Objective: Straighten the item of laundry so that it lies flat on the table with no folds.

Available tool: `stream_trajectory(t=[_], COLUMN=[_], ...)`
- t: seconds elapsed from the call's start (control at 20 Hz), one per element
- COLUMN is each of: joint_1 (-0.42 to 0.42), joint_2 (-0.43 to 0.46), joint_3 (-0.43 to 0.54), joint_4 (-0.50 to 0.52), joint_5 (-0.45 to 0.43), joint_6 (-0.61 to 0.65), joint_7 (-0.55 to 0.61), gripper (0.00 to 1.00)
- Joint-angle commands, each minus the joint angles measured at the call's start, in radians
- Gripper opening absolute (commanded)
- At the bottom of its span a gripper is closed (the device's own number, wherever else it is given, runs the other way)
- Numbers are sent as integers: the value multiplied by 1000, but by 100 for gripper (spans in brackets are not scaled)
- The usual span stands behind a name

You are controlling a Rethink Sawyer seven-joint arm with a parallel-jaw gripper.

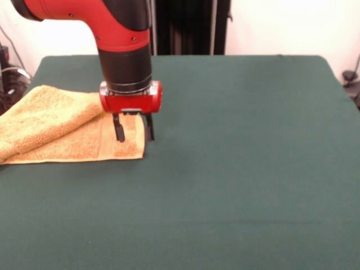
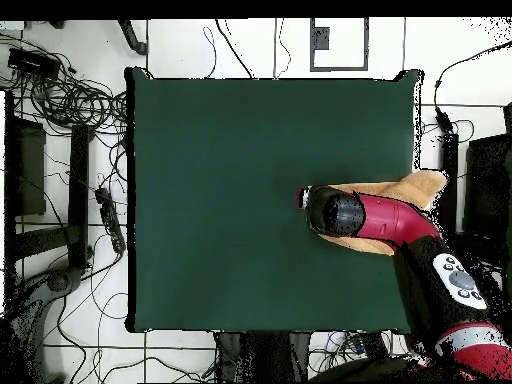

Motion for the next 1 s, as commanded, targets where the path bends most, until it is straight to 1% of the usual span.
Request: stream_trajectory(t=[0.05, 0.15, 0.35, 0.7, 0.85, 0.9, 1.0], joint_1=[49, 52, 54, 53, 52, 54, 58], joint_2=[109, 123, 172, 205, 203, 201, 198], joint_3=[4, -4, 1, 10, 12, 10, 6], joint_4=[-60, -65, -118, -158, -151, -148, -148], joint_5=[-70, -77, -82, -87, -89, -89, -90], joint_6=[-88, -103, -98, -103, -112, -117, -124], joint_7=[43, 42, 24, 13, 13, 19, 26], gripper=[100, 100, 100, 100, 100, 0, 0])
